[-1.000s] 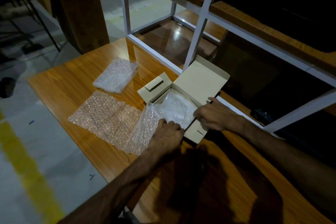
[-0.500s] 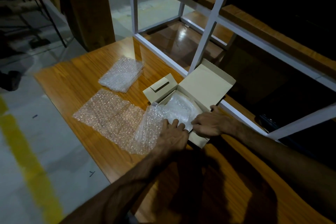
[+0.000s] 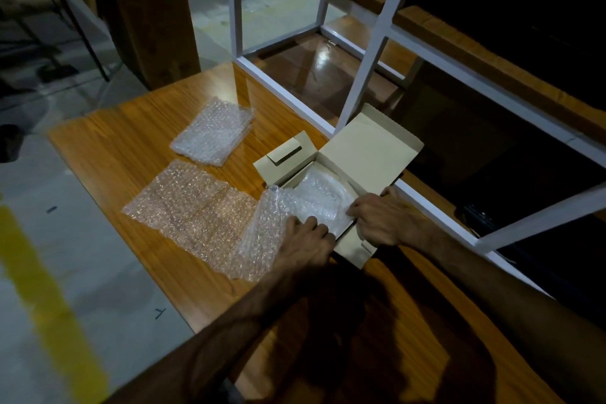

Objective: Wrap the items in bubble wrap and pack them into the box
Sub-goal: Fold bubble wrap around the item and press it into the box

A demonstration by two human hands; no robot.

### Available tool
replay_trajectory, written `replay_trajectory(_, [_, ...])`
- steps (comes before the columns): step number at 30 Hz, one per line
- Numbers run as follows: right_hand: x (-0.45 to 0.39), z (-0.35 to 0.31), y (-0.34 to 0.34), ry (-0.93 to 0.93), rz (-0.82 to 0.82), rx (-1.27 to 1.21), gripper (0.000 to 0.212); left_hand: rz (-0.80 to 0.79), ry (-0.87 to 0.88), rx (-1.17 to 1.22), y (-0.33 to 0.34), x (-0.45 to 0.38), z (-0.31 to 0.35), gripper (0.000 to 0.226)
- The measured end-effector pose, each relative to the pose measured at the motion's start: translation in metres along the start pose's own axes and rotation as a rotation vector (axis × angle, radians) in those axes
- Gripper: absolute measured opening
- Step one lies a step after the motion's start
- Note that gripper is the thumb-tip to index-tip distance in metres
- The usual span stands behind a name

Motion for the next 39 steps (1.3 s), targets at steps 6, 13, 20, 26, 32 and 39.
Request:
replay_trajectory(6, [-0.007, -0.010, -0.003, 0.043, -0.083, -0.063, 0.034, -0.096, -0.030, -0.003, -0.015, -0.003, 0.001, 0.074])
replay_trajectory(13, [-0.015, 0.006, -0.023, 0.108, 0.157, -0.282, 0.026, -0.012, -0.095, 0.058, -0.030, 0.004, -0.011, 0.055])
replay_trajectory(20, [-0.057, -0.002, -0.040, -0.069, 0.070, -0.169, 0.071, 0.145, -0.193, 0.114, -0.032, 0.003, -0.034, 0.049])
replay_trajectory(26, [-0.070, -0.013, -0.063, -0.093, -0.100, -0.086, 0.076, 0.103, -0.249, 0.123, -0.033, 0.002, -0.046, 0.062])
replay_trajectory(32, [-0.075, -0.007, -0.055, -0.088, 0.009, -0.255, 0.052, 0.115, -0.289, 0.139, -0.036, -0.001, -0.050, 0.065])
replay_trajectory(39, [-0.077, 0.001, -0.049, -0.096, 0.031, -0.427, 0.058, 0.117, -0.288, 0.112, -0.039, -0.004, -0.049, 0.067])
Point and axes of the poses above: each hand's wrist, its own x-axis away from the middle knuckle, its own y-axis out of the palm, z = x × y, the point moved 1 cm from there along -x, towards the middle knuckle, and after that the axes turned 1 degree about z, right-handed, at the moved point
